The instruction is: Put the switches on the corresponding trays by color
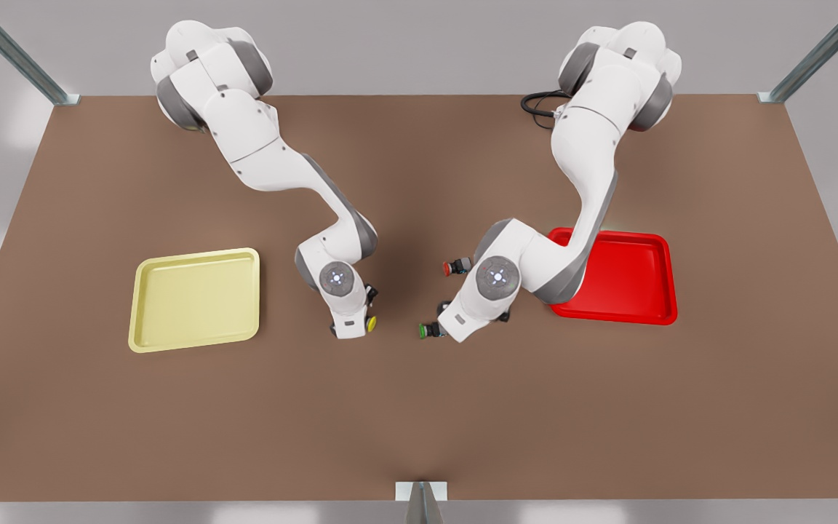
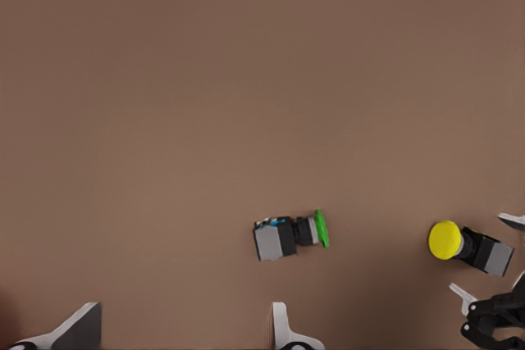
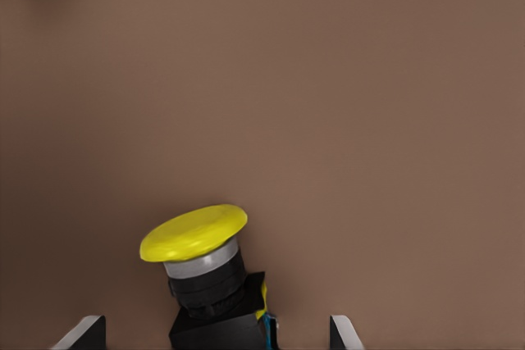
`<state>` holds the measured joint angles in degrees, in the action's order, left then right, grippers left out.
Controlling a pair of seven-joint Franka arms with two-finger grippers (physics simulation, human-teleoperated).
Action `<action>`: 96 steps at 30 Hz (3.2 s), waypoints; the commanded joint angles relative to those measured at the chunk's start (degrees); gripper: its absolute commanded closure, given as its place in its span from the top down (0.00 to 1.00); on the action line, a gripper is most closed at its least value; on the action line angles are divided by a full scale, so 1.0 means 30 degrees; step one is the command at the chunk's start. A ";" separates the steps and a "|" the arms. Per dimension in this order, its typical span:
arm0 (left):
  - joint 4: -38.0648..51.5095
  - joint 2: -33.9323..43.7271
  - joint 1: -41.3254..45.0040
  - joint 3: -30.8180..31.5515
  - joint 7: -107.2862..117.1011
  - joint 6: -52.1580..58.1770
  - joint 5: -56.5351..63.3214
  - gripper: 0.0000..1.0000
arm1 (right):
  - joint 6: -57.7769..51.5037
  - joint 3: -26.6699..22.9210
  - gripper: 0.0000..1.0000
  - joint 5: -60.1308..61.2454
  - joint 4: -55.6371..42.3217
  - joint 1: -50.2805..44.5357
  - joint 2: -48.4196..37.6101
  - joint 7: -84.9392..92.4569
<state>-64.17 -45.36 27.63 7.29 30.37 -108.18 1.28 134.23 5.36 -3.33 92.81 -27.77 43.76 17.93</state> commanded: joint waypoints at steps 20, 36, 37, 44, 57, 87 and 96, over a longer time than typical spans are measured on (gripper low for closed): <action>0.1643 -0.3161 0.2274 -0.1347 1.2287 -0.1469 -0.0924 0.98 | 0.0227 -0.0058 0.59 -0.0003 0.0029 0.0117 0.0149 0.0000; -0.0873 -0.1699 0.2186 -0.1230 1.2404 -0.2114 -0.1217 0.99 | 0.0110 -0.0058 0.53 -0.0003 0.0029 0.0410 -0.0085 0.0030; -0.2866 -0.0380 0.2186 -0.1171 1.2375 -0.2173 -0.1188 0.99 | 0.0051 -0.0058 0.53 -0.0003 0.0058 0.0410 -0.0231 0.0030; -1.0983 0.3753 0.2303 -0.0908 1.1965 -0.5951 -0.1100 0.99 | -0.1500 -0.0058 0.54 -0.0032 0.0292 0.1347 -0.1667 0.0410; -1.5608 0.6798 0.0780 -0.0878 -1.9643 -0.4511 -0.0133 0.96 | -0.4109 -0.4717 1.00 -0.2288 0.7676 0.7266 -0.6033 0.9346; -1.9158 0.6712 0.0516 0.1055 -2.3191 -1.2046 -0.3004 1.00 | -1.7380 -0.2519 1.00 -0.1526 -0.6006 0.8057 -1.1423 0.2403; -1.7929 0.5629 0.0809 0.0880 -2.3279 -1.2046 -0.2770 1.00 | -1.7497 -0.2549 1.00 -0.1584 -0.5977 0.8116 -1.1364 0.2432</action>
<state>-117.23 -29.29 30.14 9.86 -39.51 -144.31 -7.11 81.74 -2.28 -8.07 74.88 -3.38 9.72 25.22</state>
